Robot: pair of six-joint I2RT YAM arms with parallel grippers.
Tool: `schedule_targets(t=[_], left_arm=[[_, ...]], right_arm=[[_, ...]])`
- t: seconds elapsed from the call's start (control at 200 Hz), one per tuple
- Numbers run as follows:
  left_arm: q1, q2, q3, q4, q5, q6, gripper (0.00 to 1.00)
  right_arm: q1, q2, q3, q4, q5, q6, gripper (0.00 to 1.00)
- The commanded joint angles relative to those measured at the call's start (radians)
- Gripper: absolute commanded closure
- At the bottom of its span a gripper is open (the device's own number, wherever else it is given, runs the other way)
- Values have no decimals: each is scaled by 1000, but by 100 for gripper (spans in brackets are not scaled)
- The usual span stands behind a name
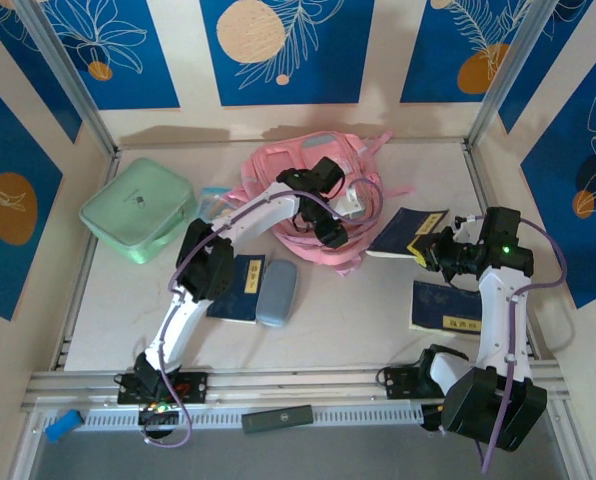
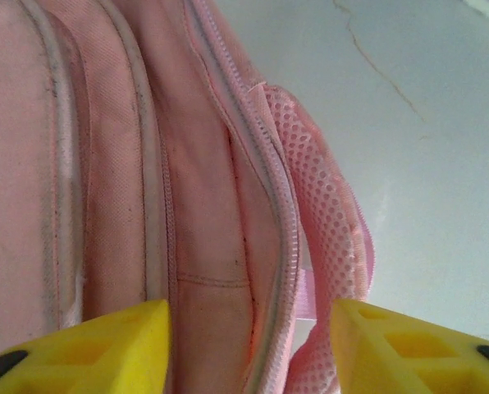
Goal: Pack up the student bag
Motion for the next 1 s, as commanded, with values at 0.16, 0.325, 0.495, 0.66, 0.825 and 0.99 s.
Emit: schedule_targets(t=[0.16,0.325,0.495,0.66,0.825,0.99], left_arm=[[4,71,92,-32,6,22,80],[9,39,109,-51,-13,36,100],[9,-76,130,-5,-99,14,100],[10,-182,151,108,-228,-22,100],[9,-211,212,172,-290,-67,100],[6,-245,204,216,-257,-92,100]], right_arm=[[-7,-5,-5,11,-55,-22,100],[-8,-7,-4,0,-53,-34,100],[18,-12,13,-33,-41,-54,100],[131,-18,10,-45,-28,-37,100],[291,14,-71,107,-24,71,100],[477,151,-38,267,-18,62,100]])
